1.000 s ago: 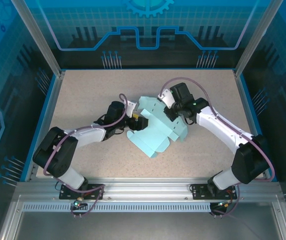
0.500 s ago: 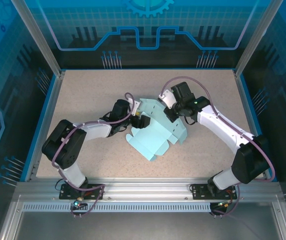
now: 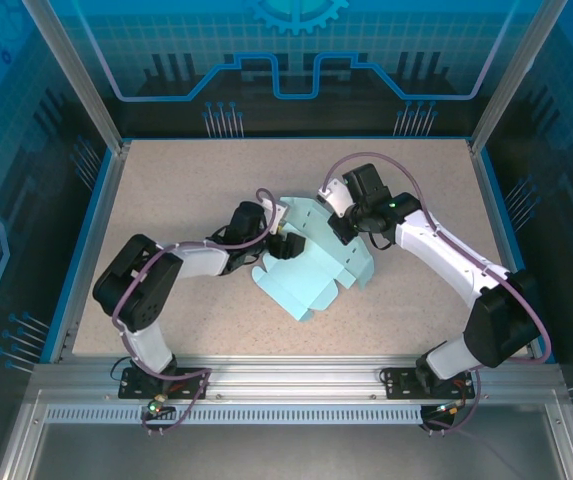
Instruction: Fold the paper box
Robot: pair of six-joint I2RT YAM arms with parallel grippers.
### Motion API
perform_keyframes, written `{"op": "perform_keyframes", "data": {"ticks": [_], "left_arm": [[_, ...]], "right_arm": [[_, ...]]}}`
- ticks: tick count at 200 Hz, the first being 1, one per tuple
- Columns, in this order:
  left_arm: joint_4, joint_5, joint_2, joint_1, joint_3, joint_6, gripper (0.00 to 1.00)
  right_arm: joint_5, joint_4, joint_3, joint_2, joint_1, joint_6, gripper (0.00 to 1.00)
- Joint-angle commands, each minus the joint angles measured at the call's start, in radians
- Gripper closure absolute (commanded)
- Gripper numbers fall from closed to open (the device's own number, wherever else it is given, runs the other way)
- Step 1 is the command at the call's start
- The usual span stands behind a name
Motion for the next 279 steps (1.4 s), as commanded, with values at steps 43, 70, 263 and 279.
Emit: {"op": "perform_keyframes", "data": {"ticks": [43,70,263,279], "left_arm": [[0.088,0.069,-0.082,-0.026,-0.059,-0.013,0.3],[0.115,0.081,-0.083,-0.038,-0.081,0.005,0.31],[0.092,-0.093,-0.137,-0.118,-0.14,0.245,0.28],[0.11,-0.137,-0.138,-0.147,-0.153,0.277,0.28]], "right_arm": [[-0.015,0.004,0.022,0.016,-0.01,0.024,0.98],[-0.022,0.004,0.028,0.026,-0.01,0.029,0.98],[-0.043,-0.037,0.076,0.07,-0.021,0.055,1.0],[-0.055,-0.039,0.083,0.08,-0.021,0.067,1.0]]}}
